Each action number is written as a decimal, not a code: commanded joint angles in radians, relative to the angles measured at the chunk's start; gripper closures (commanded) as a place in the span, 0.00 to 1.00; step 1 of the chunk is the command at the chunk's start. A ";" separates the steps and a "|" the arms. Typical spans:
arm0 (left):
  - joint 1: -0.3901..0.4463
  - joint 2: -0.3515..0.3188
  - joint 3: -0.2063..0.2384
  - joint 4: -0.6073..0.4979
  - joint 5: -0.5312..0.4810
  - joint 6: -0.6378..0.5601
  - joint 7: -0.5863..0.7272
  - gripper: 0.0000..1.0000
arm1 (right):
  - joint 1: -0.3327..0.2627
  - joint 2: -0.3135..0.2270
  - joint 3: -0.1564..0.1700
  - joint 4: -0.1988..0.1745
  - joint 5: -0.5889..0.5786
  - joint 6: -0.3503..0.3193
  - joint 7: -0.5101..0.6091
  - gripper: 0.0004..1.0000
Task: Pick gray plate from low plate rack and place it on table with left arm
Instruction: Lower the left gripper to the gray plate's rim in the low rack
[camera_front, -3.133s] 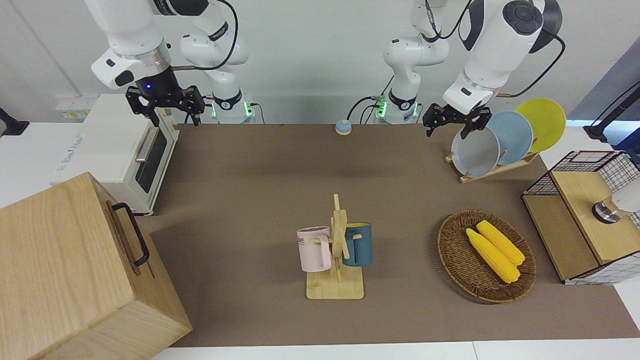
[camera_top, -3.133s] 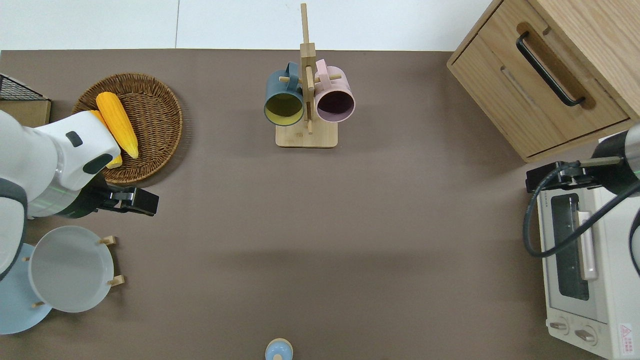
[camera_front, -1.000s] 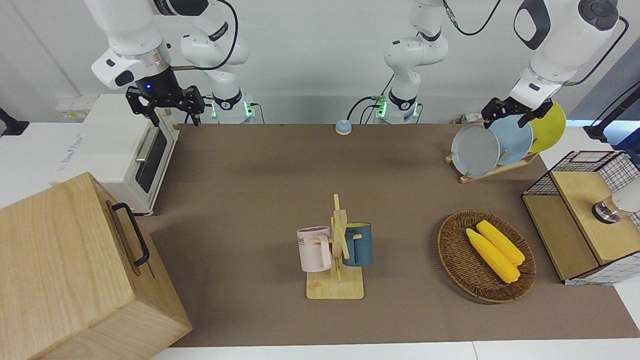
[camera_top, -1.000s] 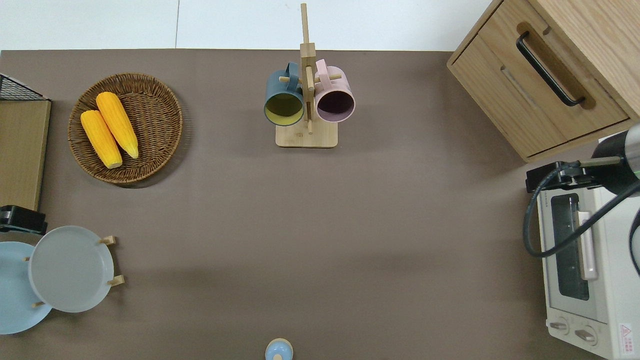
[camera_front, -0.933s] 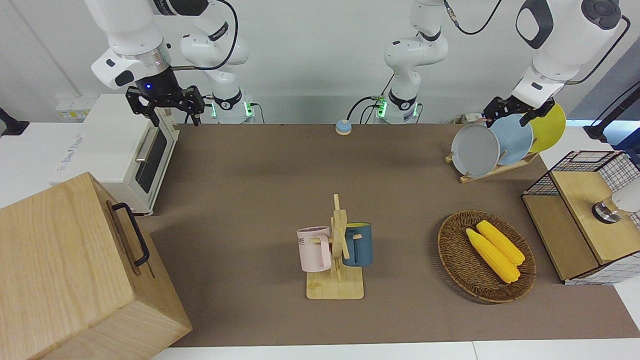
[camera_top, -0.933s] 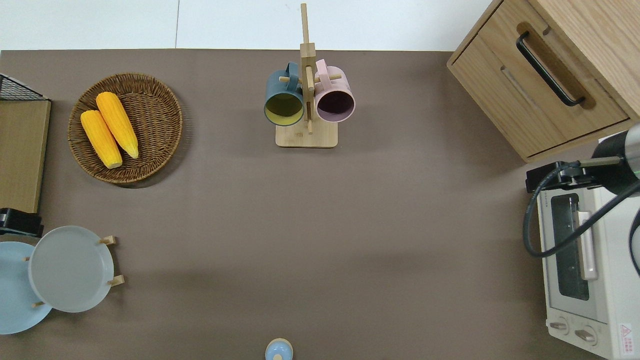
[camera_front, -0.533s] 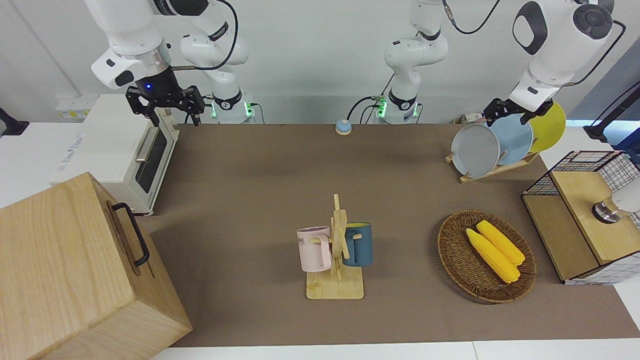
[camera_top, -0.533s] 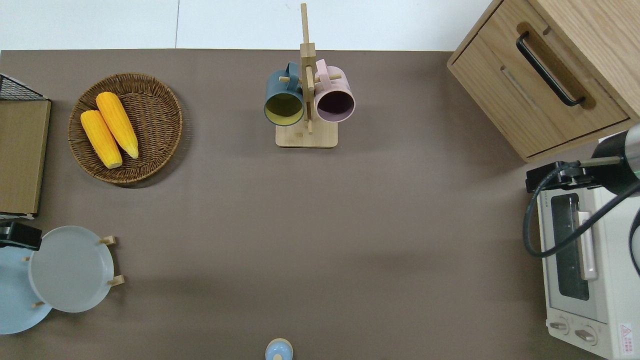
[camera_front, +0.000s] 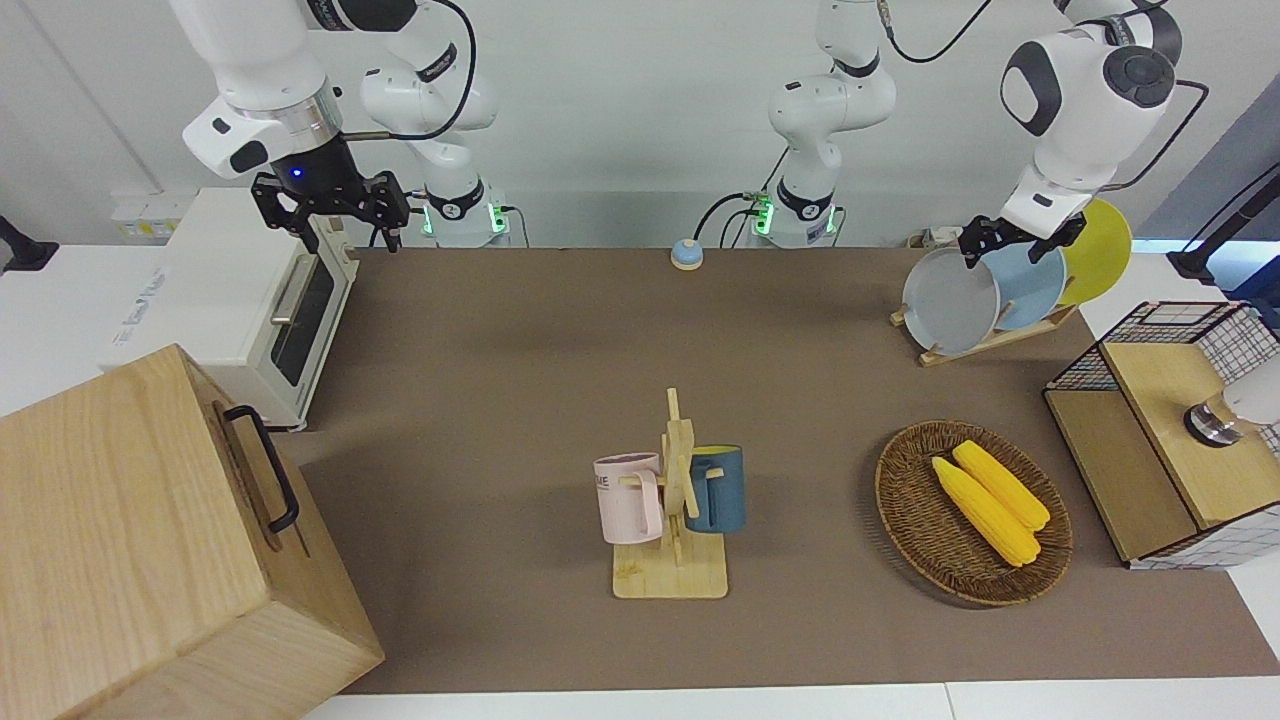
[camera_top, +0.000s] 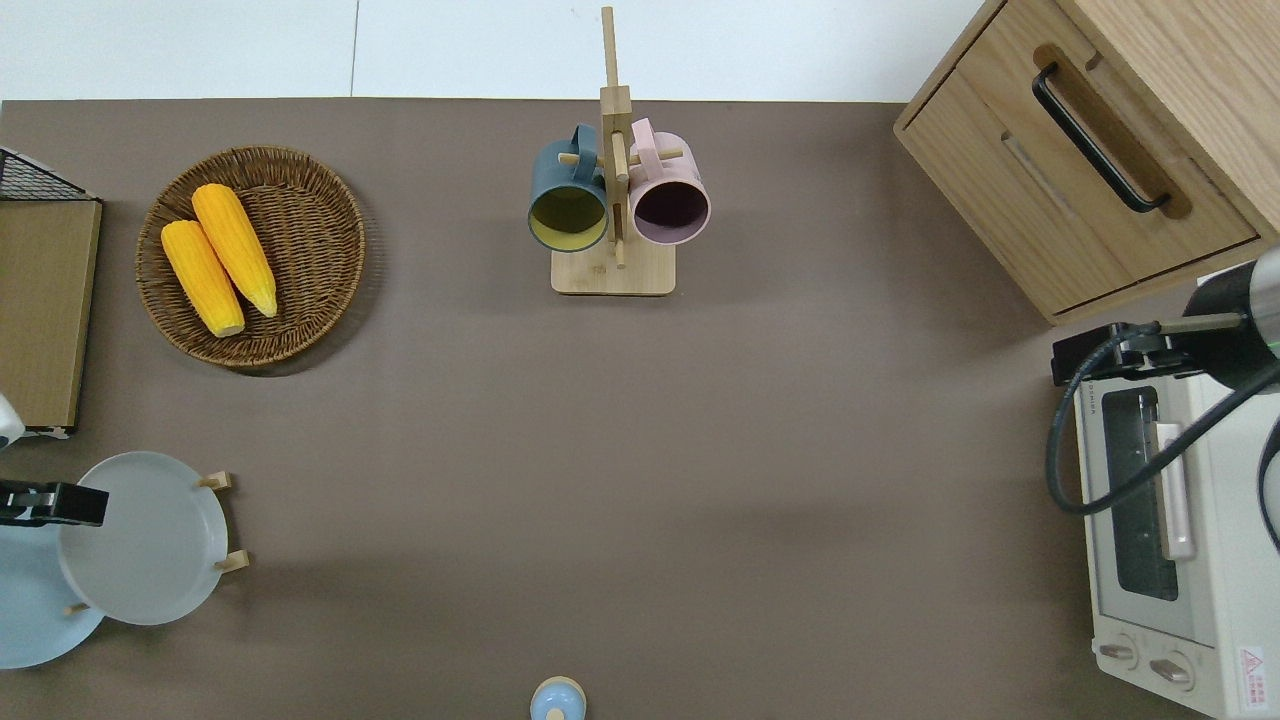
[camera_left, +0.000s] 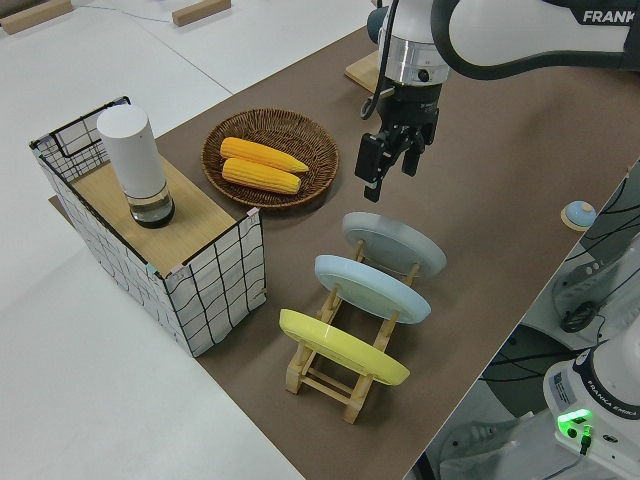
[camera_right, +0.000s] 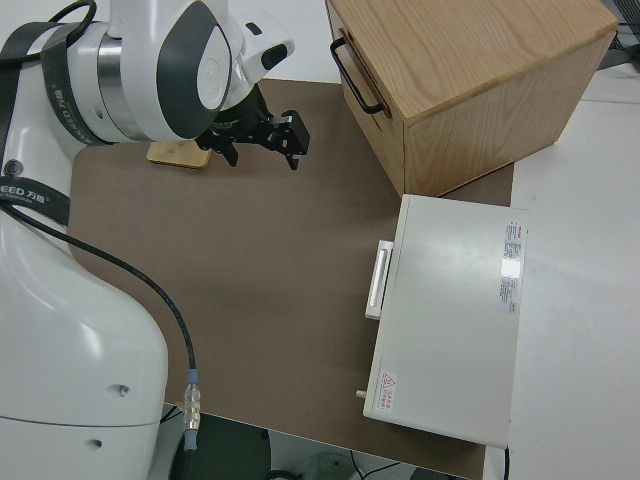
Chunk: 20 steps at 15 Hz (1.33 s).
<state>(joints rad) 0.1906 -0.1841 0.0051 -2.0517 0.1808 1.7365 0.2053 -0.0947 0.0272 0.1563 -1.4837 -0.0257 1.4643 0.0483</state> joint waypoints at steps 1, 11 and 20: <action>0.009 -0.054 0.012 -0.135 0.052 0.116 0.013 0.00 | 0.007 0.000 -0.006 0.006 0.003 -0.001 0.004 0.02; 0.064 -0.055 0.015 -0.311 0.062 0.331 0.011 0.02 | 0.007 0.000 -0.006 0.006 0.003 -0.001 0.004 0.02; 0.040 -0.086 -0.019 -0.297 0.060 0.273 -0.039 1.00 | 0.007 0.000 -0.006 0.006 0.003 -0.001 0.004 0.02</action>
<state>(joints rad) 0.2376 -0.2277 0.0013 -2.3321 0.2191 2.0401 0.1954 -0.0947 0.0272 0.1563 -1.4837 -0.0257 1.4643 0.0483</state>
